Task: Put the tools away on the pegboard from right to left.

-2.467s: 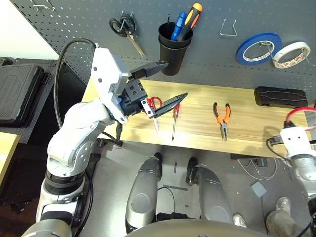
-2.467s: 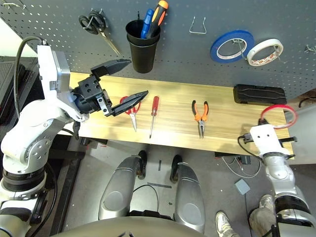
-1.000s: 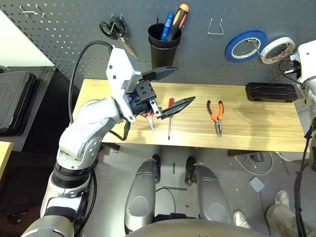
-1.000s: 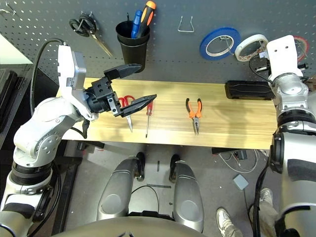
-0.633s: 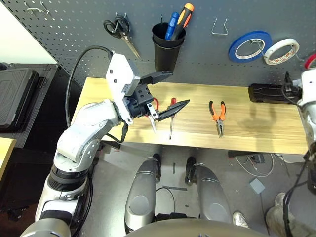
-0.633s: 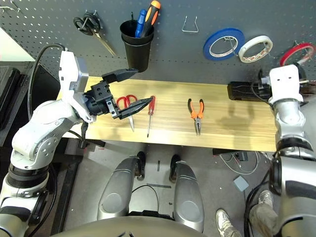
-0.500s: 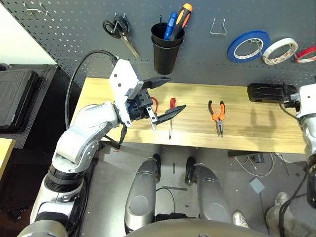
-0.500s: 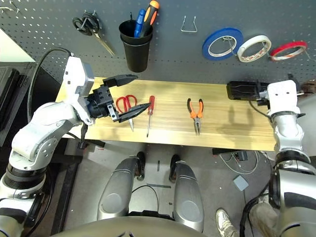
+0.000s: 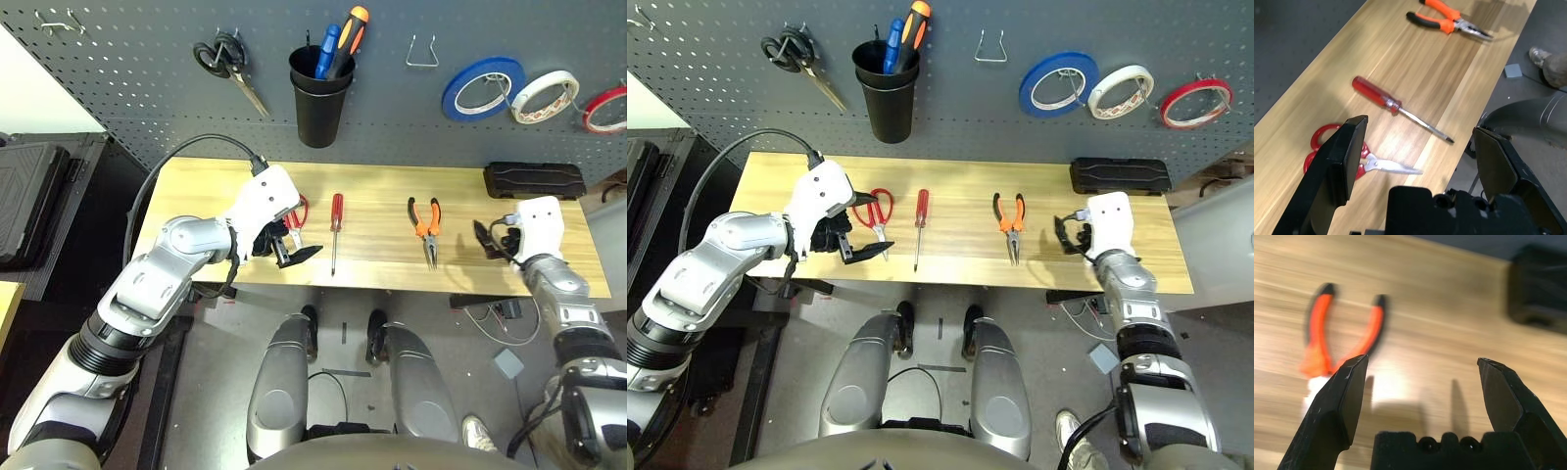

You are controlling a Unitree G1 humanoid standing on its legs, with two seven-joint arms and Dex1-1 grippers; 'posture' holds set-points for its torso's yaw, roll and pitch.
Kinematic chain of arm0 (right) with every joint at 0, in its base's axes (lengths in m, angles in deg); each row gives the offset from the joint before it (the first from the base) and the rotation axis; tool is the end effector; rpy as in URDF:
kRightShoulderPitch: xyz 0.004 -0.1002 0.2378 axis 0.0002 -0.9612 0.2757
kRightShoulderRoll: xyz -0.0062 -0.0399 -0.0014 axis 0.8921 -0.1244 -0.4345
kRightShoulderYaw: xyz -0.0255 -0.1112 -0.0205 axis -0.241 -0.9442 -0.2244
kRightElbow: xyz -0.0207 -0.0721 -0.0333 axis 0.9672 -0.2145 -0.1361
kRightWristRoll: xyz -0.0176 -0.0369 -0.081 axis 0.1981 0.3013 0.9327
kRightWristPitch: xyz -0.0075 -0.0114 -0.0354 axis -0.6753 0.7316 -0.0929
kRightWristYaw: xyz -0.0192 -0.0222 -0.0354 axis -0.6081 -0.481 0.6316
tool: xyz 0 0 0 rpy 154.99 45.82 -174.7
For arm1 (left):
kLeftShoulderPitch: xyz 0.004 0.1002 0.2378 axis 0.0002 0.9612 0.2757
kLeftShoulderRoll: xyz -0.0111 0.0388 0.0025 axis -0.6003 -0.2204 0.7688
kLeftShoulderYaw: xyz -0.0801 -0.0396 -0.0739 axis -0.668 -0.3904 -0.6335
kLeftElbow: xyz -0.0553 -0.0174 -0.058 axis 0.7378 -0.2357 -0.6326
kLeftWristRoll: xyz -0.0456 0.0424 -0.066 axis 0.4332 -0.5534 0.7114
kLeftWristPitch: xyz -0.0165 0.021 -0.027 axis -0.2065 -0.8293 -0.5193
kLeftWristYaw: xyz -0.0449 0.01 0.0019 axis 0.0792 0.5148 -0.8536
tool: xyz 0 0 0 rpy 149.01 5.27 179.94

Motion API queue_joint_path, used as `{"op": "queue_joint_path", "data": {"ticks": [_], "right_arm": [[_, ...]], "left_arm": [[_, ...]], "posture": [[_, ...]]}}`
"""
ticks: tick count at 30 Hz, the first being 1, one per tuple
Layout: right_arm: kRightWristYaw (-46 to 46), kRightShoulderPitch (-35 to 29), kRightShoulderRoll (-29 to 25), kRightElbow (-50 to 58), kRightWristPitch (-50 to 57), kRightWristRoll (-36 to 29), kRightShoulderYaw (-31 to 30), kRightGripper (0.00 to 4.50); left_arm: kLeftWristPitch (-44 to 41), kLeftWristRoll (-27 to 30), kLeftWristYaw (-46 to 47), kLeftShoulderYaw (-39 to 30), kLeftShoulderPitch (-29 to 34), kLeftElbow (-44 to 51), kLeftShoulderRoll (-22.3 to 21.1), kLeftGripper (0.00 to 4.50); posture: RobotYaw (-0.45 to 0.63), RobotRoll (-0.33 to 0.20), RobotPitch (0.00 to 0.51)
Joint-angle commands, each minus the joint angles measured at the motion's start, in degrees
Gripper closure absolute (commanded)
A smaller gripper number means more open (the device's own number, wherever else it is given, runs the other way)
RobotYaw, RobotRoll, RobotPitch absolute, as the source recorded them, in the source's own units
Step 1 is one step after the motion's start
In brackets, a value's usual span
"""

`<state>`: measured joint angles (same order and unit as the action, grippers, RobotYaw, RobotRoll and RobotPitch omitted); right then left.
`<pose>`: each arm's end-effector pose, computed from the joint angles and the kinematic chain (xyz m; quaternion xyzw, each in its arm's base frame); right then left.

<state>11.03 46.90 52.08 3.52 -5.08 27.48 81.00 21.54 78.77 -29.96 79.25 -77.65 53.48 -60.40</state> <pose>0.2544 -0.2608 0.0377 -0.0242 0.1778 0.0391 0.9830 0.2396 0.1931 0.1600 0.3086 0.1250 -0.4667 0.8194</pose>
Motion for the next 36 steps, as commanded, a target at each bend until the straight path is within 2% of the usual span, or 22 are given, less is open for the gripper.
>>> {"op": "queue_joint_path", "data": {"ticks": [1,5,10,23,26,29,36], "right_arm": [[1.71,0.49,2.38,4.27,13.32,-2.43,-0.24,0.04],[4.80,3.89,5.74,3.99,22.51,-3.08,0.20,0.04],[9.13,9.26,7.98,-1.93,27.36,-2.28,1.07,0.04],[13.87,24.02,8.88,-26.19,22.03,-0.10,1.33,0.04],[14.75,26.20,8.71,-30.14,20.95,0.23,1.55,0.55],[14.20,27.23,8.55,-31.39,19.71,0.44,1.21,1.58],[8.42,24.76,6.55,-25.84,14.95,1.60,-0.84,1.67]], "left_arm": [[-1.22,-1.60,-1.03,1.66,0.11,0.55,-0.29,0.00],[-1.96,-3.14,-1.36,2.16,0.07,0.48,-0.45,0.00],[-2.91,-4.34,-1.47,2.20,-0.39,0.18,-0.25,0.00],[-3.34,-7.12,-1.39,2.46,-0.70,-0.82,0.35,0.00],[-3.56,-7.29,-1.32,2.33,-0.71,-0.70,0.46,0.00],[-3.72,-7.24,-1.25,1.95,-0.61,-0.48,0.43,0.00],[-3.42,-6.22,-0.71,0.19,0.31,0.26,0.92,0.00]], "posture": [[0.18,0.000,0.293],[0.19,0.000,0.297],[0.20,0.000,0.302],[0.22,0.000,0.304],[0.23,0.000,0.303],[0.23,0.000,0.302],[0.24,0.000,0.298]]}}
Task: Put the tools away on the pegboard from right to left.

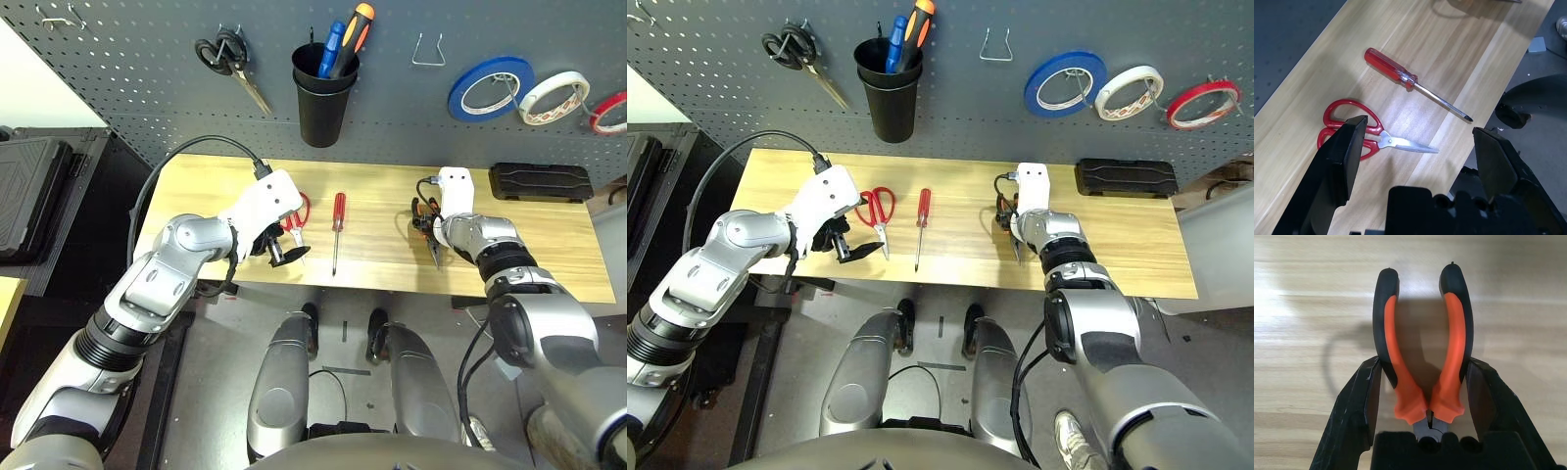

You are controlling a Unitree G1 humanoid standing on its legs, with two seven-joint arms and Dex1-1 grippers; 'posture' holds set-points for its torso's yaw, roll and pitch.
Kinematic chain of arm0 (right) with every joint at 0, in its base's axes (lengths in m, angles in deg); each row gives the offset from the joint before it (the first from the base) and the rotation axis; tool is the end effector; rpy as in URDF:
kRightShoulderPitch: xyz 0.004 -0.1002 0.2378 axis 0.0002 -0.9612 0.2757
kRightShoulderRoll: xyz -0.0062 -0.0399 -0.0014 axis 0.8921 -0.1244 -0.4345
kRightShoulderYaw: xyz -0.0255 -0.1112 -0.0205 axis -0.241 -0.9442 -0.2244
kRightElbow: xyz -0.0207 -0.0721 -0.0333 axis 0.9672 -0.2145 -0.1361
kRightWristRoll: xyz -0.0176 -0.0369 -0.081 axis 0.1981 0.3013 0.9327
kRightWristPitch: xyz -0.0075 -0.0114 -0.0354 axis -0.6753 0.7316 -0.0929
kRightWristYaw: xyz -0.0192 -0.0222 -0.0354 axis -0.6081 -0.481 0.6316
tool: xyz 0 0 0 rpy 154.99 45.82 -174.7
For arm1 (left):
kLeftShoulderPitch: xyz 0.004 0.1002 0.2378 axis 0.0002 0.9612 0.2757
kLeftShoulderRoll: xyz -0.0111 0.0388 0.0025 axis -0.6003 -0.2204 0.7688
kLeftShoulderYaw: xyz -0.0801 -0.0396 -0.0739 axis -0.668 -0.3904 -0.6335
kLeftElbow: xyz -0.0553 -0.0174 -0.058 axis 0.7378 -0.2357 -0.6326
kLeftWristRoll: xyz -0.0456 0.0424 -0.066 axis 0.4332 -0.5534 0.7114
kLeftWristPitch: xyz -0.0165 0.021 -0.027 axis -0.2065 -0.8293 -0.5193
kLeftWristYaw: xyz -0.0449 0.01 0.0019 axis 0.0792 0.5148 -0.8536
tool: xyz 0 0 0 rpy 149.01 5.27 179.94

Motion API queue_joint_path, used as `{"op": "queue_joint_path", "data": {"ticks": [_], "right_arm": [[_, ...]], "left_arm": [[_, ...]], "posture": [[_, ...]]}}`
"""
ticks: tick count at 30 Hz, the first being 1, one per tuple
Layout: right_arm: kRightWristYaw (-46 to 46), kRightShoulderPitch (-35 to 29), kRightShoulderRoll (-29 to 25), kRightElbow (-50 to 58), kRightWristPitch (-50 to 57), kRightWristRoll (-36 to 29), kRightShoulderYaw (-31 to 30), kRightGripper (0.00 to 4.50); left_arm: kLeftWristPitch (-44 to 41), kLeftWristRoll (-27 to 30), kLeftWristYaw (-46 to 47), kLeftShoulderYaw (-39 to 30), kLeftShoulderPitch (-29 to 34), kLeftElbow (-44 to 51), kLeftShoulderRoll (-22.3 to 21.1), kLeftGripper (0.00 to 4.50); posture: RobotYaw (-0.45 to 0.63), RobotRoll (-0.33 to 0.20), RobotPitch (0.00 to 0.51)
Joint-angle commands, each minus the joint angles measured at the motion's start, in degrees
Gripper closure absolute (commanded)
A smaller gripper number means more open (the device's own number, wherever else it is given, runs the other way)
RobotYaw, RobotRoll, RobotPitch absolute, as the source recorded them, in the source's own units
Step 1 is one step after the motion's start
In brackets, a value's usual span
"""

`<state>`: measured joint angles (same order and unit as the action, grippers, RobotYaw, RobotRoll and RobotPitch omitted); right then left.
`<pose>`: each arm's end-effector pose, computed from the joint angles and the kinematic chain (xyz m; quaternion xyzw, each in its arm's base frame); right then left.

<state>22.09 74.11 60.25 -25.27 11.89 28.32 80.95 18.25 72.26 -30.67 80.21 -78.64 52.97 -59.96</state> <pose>0.3272 -0.1921 0.0603 0.0506 0.3449 0.0123 0.9372 0.2427 0.1937 0.1603 0.3455 0.1511 -0.4322 0.8191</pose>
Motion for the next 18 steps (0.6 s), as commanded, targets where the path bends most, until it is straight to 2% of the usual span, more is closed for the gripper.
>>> {"op": "queue_joint_path", "data": {"ticks": [1,11,18], "right_arm": [[-3.91,-3.69,-2.09,5.51,-4.20,1.13,-1.32,1.67],[-17.61,-15.22,-6.98,27.41,-14.34,-0.74,-1.80,1.67],[-22.97,-22.11,-9.50,33.64,-25.03,-1.17,-1.12,1.67]], "left_arm": [[0.17,0.72,0.09,-1.41,1.48,0.96,0.77,0.00],[5.26,8.60,0.07,-11.08,3.05,4.06,7.14,0.00],[6.08,16.34,1.63,-17.60,3.42,7.64,11.62,0.00]], "posture": [[0.24,0.000,0.296],[0.24,0.000,0.283],[0.24,0.000,0.275]]}}
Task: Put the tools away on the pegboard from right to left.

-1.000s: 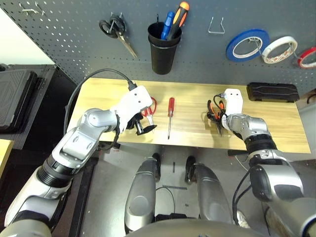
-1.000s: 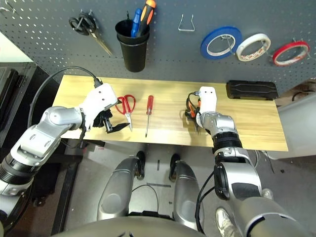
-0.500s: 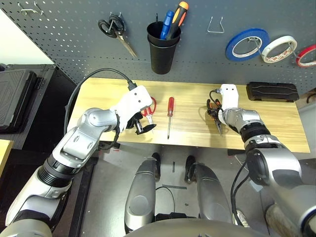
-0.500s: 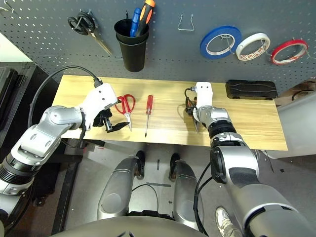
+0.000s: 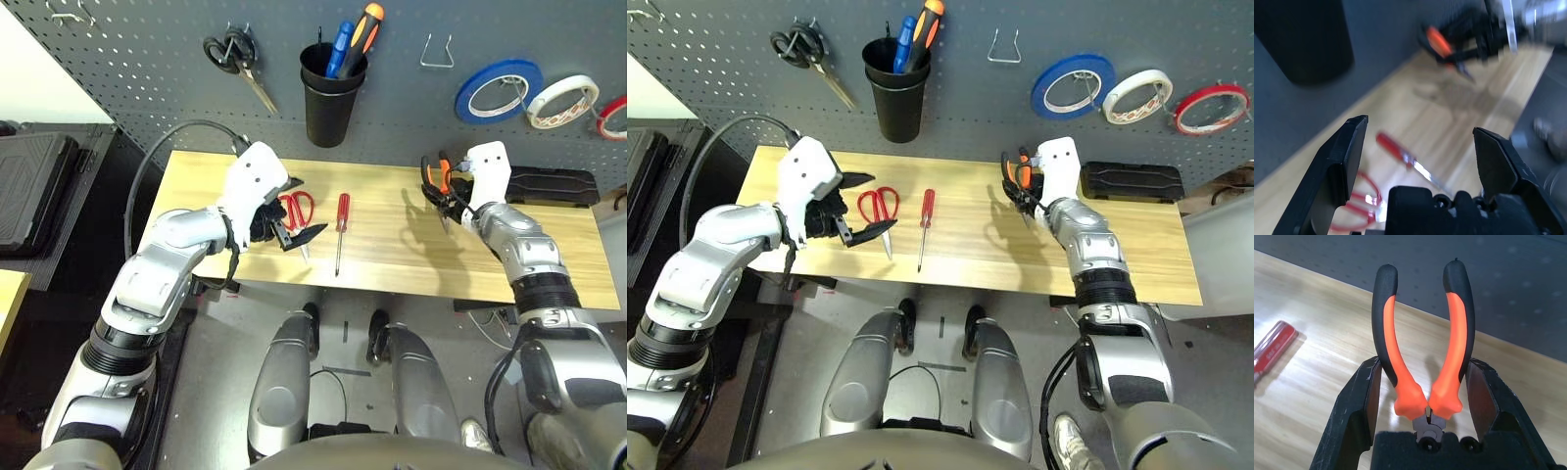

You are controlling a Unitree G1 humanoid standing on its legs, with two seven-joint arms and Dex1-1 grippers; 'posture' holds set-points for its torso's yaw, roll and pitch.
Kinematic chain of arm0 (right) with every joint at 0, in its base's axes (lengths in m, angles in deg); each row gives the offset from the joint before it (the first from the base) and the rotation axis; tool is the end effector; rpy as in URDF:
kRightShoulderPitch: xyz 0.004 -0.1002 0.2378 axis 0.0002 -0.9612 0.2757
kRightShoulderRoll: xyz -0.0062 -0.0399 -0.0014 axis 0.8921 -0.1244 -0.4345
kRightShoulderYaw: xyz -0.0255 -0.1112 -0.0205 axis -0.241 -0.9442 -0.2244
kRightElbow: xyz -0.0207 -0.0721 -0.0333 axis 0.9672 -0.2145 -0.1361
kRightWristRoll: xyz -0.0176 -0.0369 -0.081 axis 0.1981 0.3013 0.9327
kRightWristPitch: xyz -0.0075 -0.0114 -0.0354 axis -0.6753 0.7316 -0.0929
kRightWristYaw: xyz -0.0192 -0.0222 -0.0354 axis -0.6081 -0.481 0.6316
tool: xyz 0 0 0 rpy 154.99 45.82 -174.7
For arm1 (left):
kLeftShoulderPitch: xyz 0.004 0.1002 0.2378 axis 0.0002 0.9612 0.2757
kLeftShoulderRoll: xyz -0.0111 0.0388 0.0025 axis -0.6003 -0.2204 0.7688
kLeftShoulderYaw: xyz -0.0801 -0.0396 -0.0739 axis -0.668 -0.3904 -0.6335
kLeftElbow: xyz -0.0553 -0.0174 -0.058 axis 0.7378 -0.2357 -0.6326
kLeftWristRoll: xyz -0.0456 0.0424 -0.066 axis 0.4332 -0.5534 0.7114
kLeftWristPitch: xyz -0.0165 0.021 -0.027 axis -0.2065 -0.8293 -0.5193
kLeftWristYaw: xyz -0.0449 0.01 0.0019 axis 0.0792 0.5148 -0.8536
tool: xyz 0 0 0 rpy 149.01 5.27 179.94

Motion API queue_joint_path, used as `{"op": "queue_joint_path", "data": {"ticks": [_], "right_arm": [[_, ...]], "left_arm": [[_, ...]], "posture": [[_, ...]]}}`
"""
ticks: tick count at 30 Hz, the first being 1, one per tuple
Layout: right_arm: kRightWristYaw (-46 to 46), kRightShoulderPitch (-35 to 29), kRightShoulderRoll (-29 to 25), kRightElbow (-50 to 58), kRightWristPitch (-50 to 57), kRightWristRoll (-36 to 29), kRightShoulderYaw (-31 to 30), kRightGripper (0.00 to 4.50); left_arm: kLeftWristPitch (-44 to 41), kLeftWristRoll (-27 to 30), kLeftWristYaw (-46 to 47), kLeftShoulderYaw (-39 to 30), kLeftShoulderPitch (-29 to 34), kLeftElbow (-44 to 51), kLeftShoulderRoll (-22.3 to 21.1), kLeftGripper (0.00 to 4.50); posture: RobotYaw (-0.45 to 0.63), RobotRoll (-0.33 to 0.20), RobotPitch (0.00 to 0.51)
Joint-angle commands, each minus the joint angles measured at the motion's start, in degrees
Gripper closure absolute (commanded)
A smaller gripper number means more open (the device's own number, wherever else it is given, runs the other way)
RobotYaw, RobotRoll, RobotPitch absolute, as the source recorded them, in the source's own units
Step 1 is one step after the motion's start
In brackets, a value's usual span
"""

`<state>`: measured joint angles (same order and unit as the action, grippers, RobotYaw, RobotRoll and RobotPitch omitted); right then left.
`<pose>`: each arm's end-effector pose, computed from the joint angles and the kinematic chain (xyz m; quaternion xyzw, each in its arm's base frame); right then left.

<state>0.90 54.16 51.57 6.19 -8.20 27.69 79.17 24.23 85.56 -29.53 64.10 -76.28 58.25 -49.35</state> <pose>0.2844 -0.2467 0.0798 -0.0494 0.0794 0.1594 0.9828 0.2332 0.1914 0.1810 0.1910 -0.0313 -0.4606 0.8663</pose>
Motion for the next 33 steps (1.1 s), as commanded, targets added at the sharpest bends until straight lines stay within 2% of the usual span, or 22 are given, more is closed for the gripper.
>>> {"op": "queue_joint_path", "data": {"ticks": [1,7,15,27,33], "right_arm": [[-2.31,-2.91,-0.97,2.63,-7.32,-0.65,0.94,1.67],[-5.18,-6.46,-0.90,5.64,-18.56,-2.62,2.34,1.67],[-6.49,-8.49,-0.42,10.04,-24.27,-4.05,2.35,1.67],[-7.60,-11.79,-1.35,17.06,-30.48,-4.38,3.02,1.67],[-3.61,-10.65,-0.56,23.59,-30.17,-4.90,3.97,1.67]], "left_arm": [[-0.16,4.10,1.01,-2.34,1.03,2.91,1.56,0.00],[-0.39,9.37,3.60,-6.26,0.39,5.17,3.55,0.00],[-0.50,15.52,6.71,-8.32,-2.36,6.59,5.49,0.00],[1.45,16.58,7.26,-7.09,-4.80,4.65,5.97,0.00],[2.56,17.75,8.31,-8.04,-6.63,2.71,7.51,0.00]], "posture": [[0.24,0.000,0.274],[0.24,0.000,0.271],[0.23,0.000,0.270],[0.21,0.000,0.272],[0.19,0.000,0.277]]}}
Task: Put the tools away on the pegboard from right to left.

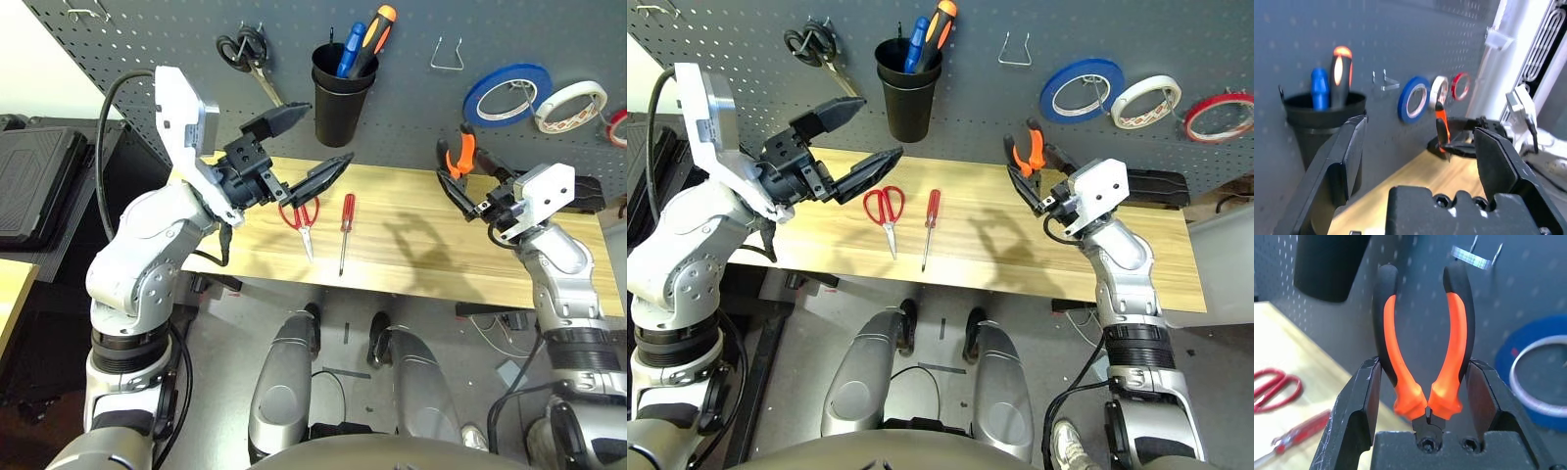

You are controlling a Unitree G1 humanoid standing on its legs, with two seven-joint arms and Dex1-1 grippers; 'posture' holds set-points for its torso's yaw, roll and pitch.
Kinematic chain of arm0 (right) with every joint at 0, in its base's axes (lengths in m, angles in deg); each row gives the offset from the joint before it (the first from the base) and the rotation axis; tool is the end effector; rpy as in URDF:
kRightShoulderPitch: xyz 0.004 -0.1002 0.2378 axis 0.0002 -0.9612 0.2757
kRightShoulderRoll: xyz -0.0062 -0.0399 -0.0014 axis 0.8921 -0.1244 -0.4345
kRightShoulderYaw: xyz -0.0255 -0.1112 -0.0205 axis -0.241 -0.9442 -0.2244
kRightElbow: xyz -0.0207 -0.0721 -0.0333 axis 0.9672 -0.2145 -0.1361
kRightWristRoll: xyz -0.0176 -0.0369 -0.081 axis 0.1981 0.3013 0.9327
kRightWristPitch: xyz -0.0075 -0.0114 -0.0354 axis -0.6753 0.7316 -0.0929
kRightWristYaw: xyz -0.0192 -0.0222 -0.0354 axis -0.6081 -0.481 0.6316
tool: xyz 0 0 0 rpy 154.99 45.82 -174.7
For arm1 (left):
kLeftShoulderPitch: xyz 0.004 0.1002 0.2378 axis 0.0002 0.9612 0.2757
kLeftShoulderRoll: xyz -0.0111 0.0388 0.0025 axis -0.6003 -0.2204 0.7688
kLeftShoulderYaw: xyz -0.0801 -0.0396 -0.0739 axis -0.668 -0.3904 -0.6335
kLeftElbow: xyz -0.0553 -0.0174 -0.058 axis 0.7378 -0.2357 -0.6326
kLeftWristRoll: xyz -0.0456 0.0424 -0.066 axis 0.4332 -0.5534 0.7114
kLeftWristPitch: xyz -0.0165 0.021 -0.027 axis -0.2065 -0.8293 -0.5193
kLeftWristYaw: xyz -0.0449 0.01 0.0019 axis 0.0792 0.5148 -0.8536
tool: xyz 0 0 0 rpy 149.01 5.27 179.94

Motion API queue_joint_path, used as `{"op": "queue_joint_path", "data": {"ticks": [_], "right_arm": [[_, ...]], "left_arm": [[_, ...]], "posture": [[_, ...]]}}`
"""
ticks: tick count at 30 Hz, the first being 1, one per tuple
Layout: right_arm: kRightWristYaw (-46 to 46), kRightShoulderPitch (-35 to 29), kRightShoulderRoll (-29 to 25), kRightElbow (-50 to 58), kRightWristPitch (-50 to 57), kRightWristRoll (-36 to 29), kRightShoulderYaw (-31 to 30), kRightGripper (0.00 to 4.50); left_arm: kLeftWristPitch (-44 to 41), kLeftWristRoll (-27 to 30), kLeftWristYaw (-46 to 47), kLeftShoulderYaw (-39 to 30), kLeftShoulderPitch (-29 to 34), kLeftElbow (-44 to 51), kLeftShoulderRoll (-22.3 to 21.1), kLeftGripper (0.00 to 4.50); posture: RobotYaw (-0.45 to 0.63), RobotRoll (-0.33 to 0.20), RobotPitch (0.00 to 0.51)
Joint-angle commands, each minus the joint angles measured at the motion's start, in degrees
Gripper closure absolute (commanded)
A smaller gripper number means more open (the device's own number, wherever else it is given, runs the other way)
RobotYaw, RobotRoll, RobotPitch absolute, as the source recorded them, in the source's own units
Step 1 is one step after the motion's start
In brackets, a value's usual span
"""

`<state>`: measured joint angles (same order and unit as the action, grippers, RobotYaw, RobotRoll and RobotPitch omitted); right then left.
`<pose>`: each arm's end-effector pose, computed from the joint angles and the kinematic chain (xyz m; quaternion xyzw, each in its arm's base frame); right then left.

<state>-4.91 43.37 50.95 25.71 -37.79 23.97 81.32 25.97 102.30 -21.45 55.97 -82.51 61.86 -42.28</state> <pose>0.2421 -0.2459 0.1141 -0.1514 -0.2348 0.2252 0.9334 0.2304 0.1793 0.2147 0.0559 -0.1979 -0.4685 0.8592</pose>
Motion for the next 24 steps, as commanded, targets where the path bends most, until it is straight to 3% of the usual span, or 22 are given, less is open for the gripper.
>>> {"op": "queue_joint_path", "data": {"ticks": [1,7,12,24], "right_arm": [[3.08,0.54,0.09,5.28,-0.44,-1.14,1.99,1.67],[6.67,3.71,0.16,10.48,1.13,-1.11,1.78,1.67],[12.02,13.92,2.72,10.56,4.57,-1.31,1.31,1.67],[16.43,32.27,5.55,-3.90,3.99,-0.45,1.49,1.67]], "left_arm": [[1.01,0.95,0.19,0.20,-0.39,-1.08,0.44,0.00],[1.43,1.46,0.13,0.27,-0.44,-1.76,0.31,0.00],[2.26,0.72,-0.54,1.10,-0.25,-2.87,0.03,0.00],[3.56,0.16,-0.64,2.41,-0.15,-3.68,-0.75,0.00]], "posture": [[0.19,0.000,0.277],[0.17,0.000,0.277],[0.17,0.000,0.277],[0.18,0.000,0.248]]}}
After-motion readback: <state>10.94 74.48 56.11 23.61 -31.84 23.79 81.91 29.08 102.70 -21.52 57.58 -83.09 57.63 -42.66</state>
